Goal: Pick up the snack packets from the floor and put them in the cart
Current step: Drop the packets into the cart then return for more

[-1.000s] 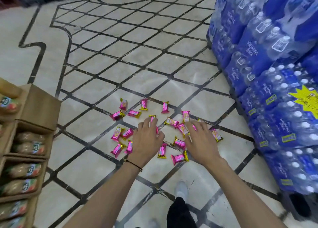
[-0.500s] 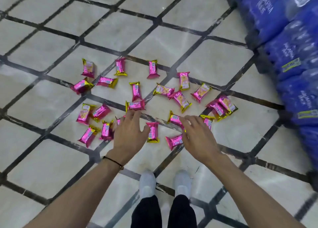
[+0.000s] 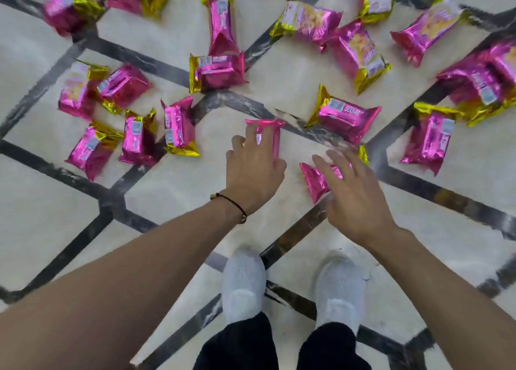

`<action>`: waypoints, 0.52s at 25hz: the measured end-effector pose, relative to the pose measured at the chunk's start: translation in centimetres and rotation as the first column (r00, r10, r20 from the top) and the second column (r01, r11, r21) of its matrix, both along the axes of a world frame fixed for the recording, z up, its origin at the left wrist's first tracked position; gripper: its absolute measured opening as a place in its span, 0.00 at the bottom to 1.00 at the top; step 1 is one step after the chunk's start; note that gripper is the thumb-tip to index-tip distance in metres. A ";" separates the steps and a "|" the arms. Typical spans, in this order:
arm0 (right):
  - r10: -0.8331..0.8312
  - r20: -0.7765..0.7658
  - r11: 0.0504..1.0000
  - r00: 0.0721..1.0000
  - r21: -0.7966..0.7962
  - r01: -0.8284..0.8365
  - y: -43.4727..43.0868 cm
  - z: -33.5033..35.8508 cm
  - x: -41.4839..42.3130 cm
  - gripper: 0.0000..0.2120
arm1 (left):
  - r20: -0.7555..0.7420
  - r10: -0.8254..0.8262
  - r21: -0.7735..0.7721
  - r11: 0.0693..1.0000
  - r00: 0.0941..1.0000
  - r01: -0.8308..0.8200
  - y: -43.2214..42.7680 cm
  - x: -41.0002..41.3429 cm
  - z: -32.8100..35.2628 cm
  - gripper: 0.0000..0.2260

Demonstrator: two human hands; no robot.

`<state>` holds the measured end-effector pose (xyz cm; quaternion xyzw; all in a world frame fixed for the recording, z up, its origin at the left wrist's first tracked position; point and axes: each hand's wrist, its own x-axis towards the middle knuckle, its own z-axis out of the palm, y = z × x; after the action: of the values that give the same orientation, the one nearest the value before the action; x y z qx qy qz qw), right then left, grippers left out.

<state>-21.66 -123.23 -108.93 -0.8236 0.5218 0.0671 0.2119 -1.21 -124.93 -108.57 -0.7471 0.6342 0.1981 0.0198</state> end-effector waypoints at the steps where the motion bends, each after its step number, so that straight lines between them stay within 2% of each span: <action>1: 0.005 -0.020 1.000 1.000 -0.001 -0.005 0.2 -1.5 -0.1 0.41 | 0.002 0.015 -0.012 1.000 1.000 -0.015 -0.4 0.1 -1.8 0.23; 4: 0.078 -0.112 0.997 0.991 0.005 -0.078 -0.1 -4.3 -0.4 0.45 | -0.005 0.052 0.014 0.999 0.999 -0.052 -1.5 0.4 -5.6 0.27; 8: 0.133 -0.249 0.991 0.959 0.007 -0.135 -1.5 -6.2 -0.9 0.48 | 0.044 0.009 0.023 1.000 0.999 -0.010 -2.0 0.2 -8.5 0.32; 10: 0.153 -0.291 0.987 0.945 0.004 -0.158 -2.2 -6.8 -1.3 0.46 | 0.057 0.018 0.022 1.000 0.998 -0.019 -2.2 -0.1 -9.3 0.32; 13: 0.173 -0.312 0.984 0.934 0.021 -0.175 -2.9 -7.3 -1.5 0.38 | 0.038 0.051 0.017 0.999 0.998 -0.051 -2.1 -0.3 -9.7 0.30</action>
<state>-23.12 -126.11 -116.26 -0.8463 0.4739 0.2134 0.1170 -1.51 -127.07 -118.25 -0.7664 0.6125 0.1905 0.0333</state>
